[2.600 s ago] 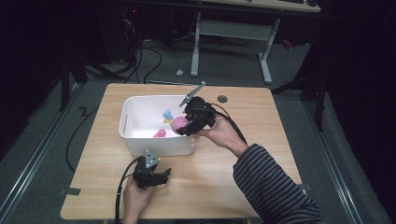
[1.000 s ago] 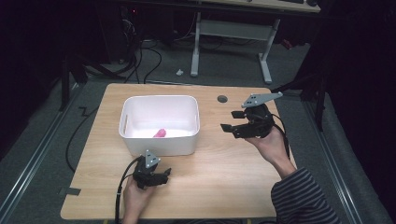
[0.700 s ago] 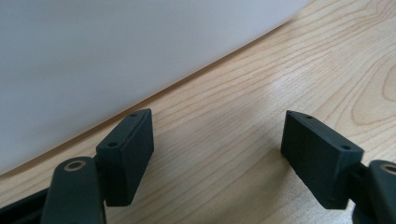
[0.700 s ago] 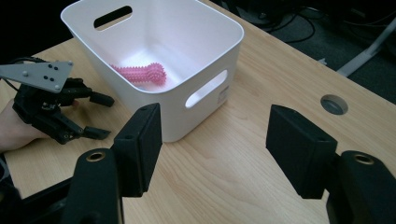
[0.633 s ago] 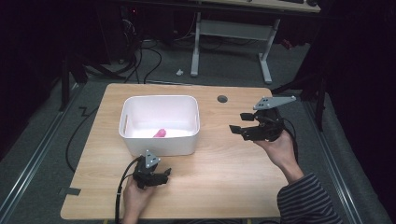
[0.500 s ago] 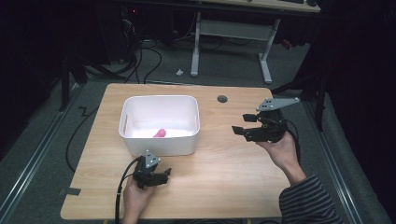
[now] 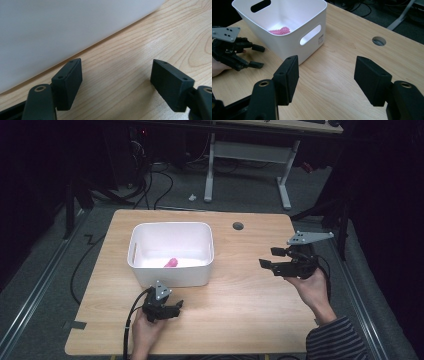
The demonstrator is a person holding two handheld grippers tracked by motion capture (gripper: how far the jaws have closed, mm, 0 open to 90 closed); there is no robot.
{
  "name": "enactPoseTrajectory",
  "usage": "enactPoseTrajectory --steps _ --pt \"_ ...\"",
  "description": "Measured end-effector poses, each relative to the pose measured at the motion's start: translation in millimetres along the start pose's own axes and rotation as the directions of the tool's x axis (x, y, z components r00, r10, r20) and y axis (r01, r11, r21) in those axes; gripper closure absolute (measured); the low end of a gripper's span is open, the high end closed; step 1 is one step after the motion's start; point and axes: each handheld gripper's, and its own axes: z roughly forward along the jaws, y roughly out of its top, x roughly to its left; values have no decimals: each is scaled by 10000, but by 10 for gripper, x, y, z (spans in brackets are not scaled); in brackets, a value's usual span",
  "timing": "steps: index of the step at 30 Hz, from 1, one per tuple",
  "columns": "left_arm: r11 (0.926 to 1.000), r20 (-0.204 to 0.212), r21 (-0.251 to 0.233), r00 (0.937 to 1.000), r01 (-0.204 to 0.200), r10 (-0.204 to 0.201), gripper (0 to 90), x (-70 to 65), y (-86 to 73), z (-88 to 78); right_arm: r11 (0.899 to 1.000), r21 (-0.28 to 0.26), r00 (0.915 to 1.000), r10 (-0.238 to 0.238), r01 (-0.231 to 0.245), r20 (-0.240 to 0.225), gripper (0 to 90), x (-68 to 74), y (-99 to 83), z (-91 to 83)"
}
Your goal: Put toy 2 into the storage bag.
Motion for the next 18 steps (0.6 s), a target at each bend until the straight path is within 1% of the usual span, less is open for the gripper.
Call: enactPoseTrajectory --steps 2,11,18 --pt "10000 -1 -2 10000 2 -2 259 0 0 0 10000 -1 10000 78 -78 16 368 -7 -25 -13" --pt "10000 0 -4 10000 4 -4 259 0 0 0 9997 -240 9997 31 -25 244 371 -2 -79 -119" --pt "10000 -2 -7 10000 8 -8 259 -1 0 1 9986 -325 9985 420 -409 337 373 -59 -207 -163"
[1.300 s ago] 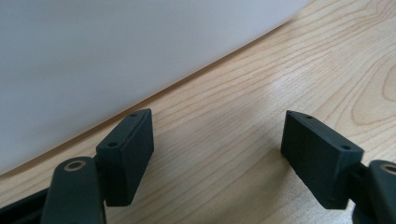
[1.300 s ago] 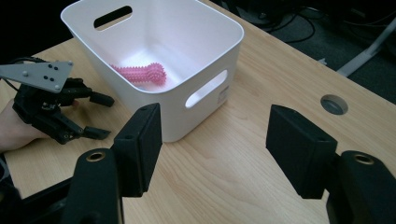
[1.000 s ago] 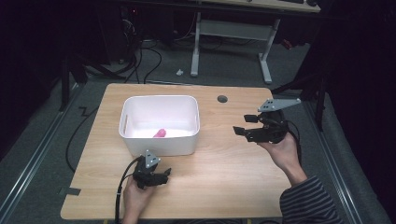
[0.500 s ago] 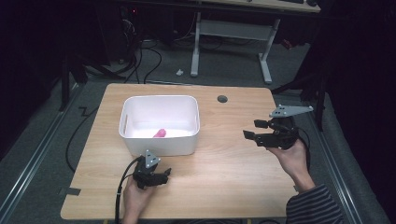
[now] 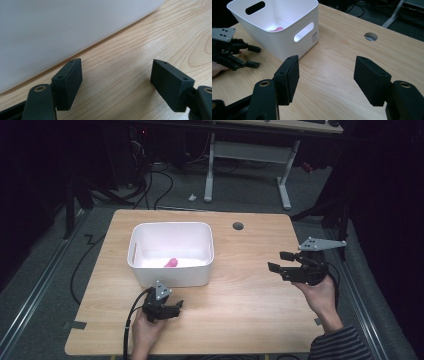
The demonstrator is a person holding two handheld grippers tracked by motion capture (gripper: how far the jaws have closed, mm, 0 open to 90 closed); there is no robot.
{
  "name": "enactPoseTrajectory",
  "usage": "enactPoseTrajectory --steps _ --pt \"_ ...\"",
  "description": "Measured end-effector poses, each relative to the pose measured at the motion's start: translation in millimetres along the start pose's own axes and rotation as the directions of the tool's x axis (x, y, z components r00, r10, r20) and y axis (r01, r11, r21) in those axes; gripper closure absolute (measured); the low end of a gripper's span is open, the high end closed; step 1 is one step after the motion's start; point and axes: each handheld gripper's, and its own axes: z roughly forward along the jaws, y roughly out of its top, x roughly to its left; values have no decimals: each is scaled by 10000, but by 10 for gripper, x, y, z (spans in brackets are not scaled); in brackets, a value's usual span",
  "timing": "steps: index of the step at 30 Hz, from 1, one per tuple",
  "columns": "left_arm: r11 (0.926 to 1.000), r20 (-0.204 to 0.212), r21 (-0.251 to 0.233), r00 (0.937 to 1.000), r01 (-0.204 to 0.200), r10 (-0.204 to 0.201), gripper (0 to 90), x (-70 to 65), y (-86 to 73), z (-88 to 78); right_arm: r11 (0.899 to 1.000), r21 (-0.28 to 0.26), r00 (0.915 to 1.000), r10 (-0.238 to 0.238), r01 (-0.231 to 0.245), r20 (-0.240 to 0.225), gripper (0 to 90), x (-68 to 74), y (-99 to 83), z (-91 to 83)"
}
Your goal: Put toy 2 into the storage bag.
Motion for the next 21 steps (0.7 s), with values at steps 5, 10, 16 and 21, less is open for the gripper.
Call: enactPoseTrajectory --steps 5,10,16,21 --pt "10000 -4 2 10000 -3 3 259 0 0 0 9994 -197 9996 273 -271 111 376 -34 -94 -70" --pt "10000 -4 2 10000 -1 1 259 0 0 0 9987 -247 9989 455 -452 144 373 -59 -210 -98" --pt "10000 -6 6 10000 -4 4 259 -1 0 0 9977 -470 9988 478 -483 -110 373 -32 -302 -111" --pt "10000 -4 5 10000 -2 2 259 -1 0 0 9958 -516 9972 751 -753 -63 373 -62 -416 -99"
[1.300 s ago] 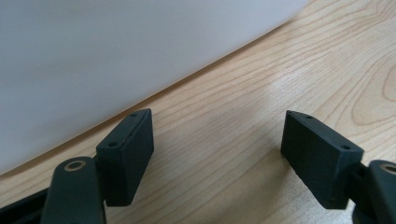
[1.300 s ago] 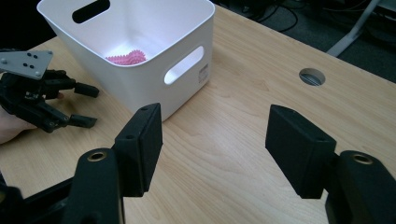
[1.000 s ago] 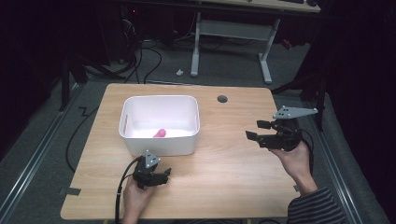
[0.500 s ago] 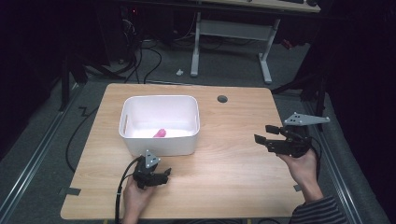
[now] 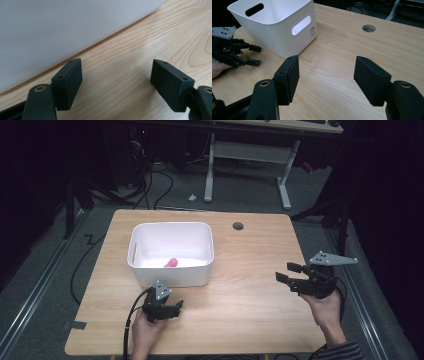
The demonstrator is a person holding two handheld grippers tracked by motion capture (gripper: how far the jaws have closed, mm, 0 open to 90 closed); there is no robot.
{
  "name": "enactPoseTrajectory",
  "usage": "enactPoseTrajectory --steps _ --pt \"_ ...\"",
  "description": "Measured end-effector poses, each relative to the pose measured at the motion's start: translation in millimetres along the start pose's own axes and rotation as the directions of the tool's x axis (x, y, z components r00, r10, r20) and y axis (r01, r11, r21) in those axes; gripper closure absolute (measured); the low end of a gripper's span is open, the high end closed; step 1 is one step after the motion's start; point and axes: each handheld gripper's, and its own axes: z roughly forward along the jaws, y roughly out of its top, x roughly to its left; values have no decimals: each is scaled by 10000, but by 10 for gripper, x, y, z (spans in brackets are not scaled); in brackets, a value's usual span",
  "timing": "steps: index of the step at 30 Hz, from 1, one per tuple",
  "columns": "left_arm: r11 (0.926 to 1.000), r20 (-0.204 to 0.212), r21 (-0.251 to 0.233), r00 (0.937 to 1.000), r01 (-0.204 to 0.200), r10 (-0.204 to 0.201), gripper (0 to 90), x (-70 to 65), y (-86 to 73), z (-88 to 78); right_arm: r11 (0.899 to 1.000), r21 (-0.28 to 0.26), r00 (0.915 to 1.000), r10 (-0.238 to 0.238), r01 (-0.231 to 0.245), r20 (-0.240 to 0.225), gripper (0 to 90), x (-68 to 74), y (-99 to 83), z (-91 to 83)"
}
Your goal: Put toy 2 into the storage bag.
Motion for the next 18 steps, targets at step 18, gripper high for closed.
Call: enactPoseTrajectory --steps 18 --pt "10000 -2 -1 10000 5 -5 258 0 0 0 9986 -43 9983 521 -522 -244 371 -43 -322 115"
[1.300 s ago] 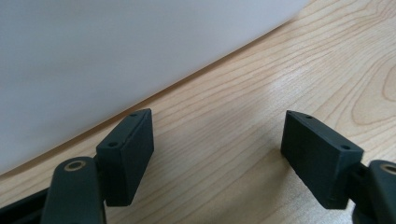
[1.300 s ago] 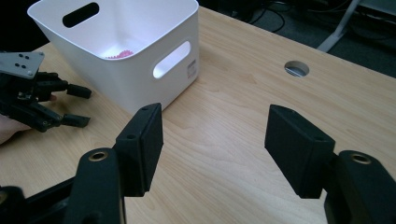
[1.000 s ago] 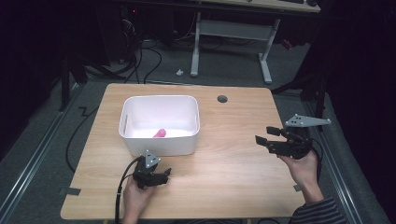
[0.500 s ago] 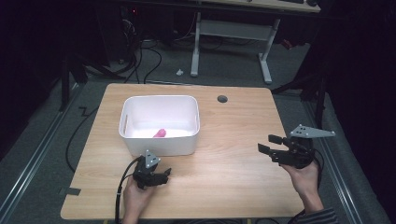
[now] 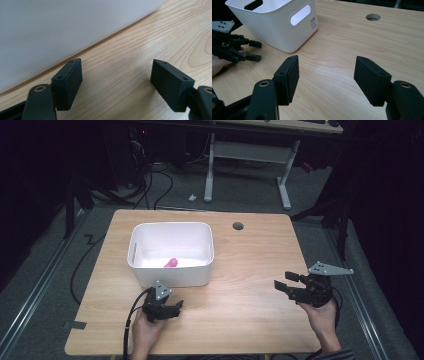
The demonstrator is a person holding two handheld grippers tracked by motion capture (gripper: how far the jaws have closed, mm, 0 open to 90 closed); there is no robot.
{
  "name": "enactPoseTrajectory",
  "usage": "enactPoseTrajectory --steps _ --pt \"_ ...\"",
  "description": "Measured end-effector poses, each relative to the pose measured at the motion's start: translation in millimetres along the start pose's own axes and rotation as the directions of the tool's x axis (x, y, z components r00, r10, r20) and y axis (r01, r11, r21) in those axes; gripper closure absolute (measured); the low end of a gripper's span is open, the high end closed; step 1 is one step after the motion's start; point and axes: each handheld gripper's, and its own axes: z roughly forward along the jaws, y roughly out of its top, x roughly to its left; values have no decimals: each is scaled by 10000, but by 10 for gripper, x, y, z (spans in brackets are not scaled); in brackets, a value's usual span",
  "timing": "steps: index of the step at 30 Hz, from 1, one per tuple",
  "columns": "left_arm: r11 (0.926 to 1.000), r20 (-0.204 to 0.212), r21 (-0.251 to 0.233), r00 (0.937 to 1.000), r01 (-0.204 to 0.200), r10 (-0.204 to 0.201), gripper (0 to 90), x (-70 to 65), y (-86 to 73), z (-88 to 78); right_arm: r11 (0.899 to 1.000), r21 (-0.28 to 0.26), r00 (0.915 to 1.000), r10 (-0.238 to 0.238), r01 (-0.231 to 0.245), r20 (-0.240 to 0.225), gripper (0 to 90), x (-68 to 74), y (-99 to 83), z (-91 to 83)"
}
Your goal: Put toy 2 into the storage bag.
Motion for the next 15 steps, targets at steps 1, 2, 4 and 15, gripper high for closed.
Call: enactPoseTrajectory --steps 1,2,4,15 --pt "10000 0 -2 10000 -1 1 259 0 0 0 10000 21 10000 71 -71 0 371 4 -17 14" --pt "10000 0 1 10000 -3 3 259 0 0 0 10000 24 10000 63 -62 -24 371 1 -27 24" --pt "10000 -12 -11 10000 -1 1 259 0 0 1 9999 82 9999 120 -120 -6 371 6 -56 51" --pt "10000 -11 -9 10000 0 0 259 -1 0 0 9988 390 9995 292 -288 -87 371 -1 -227 270"
